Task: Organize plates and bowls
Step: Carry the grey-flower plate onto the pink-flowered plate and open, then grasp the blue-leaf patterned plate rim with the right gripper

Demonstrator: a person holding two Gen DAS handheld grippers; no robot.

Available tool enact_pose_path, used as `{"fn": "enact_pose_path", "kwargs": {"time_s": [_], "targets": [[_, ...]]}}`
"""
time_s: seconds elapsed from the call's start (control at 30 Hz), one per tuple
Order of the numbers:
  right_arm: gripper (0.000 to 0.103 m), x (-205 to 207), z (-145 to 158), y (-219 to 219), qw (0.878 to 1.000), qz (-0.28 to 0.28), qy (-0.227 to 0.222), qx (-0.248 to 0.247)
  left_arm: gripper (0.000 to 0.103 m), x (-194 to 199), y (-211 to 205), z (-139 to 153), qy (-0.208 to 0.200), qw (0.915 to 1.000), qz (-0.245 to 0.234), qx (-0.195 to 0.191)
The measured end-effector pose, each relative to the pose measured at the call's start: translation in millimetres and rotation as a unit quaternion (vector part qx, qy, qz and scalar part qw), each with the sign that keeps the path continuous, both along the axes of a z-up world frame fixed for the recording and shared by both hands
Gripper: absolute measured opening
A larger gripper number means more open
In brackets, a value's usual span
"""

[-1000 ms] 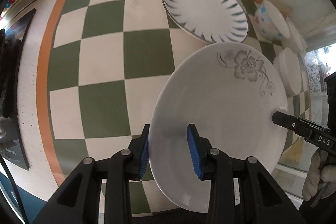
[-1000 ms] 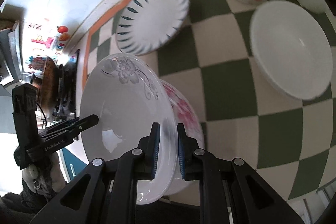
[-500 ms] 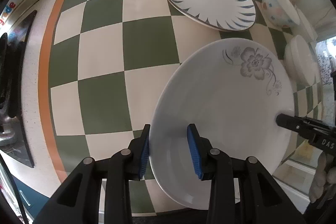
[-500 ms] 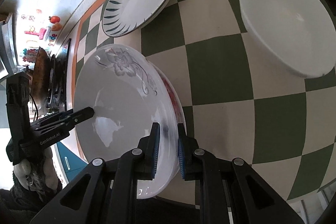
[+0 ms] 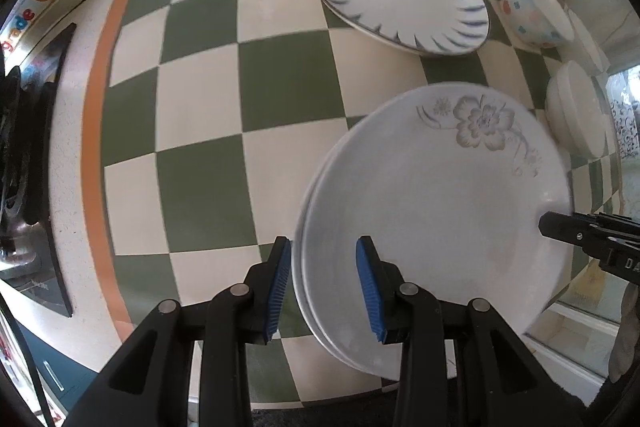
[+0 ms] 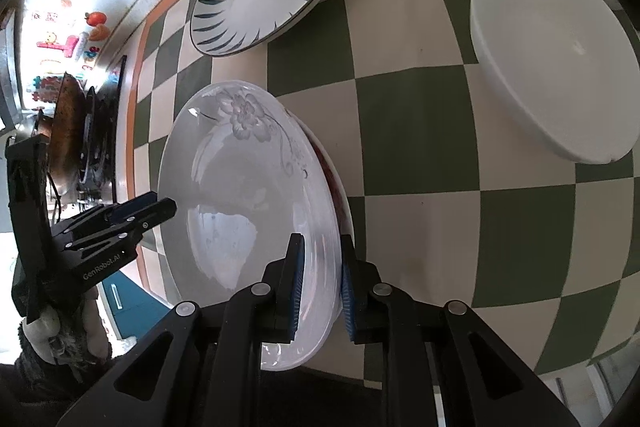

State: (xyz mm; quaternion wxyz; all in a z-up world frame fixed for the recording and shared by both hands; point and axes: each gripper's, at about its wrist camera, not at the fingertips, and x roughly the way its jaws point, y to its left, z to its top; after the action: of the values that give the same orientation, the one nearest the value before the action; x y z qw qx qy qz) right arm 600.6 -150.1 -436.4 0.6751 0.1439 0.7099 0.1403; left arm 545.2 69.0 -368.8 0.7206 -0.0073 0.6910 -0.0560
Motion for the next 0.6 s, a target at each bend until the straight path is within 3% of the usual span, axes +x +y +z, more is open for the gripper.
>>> {"fn": "enact_pose_path", "kwargs": {"time_s": [0.1, 0.33, 0.47, 0.6], "targets": [[0.021, 1.3, 6.2, -6.5, 1.000, 0.000, 0.001, -0.020, 0.031, 3.7, 4.9, 17.0, -0.017, 0.9998, 0.010, -0.005], [0.021, 23.7, 41.6, -24.3, 0.999, -0.034, -0.030, 0.009, 0.032, 43.1, 9.5, 57.2, -0.055, 0.9980, 0.025, -0.022], [0.021, 54.8, 63.2, -27.6, 0.997, -0.047, -0.057, 0.011, 0.032, 84.5, 17.3, 63.3, -0.064, 0.9967, 0.037, -0.034], [0.021, 100.1, 67.0, -27.9, 0.996, -0.062, -0.066, 0.000, 0.032, 124.7, 27.3, 50.3, -0.048, 0.9953, 0.061, -0.057]]}}
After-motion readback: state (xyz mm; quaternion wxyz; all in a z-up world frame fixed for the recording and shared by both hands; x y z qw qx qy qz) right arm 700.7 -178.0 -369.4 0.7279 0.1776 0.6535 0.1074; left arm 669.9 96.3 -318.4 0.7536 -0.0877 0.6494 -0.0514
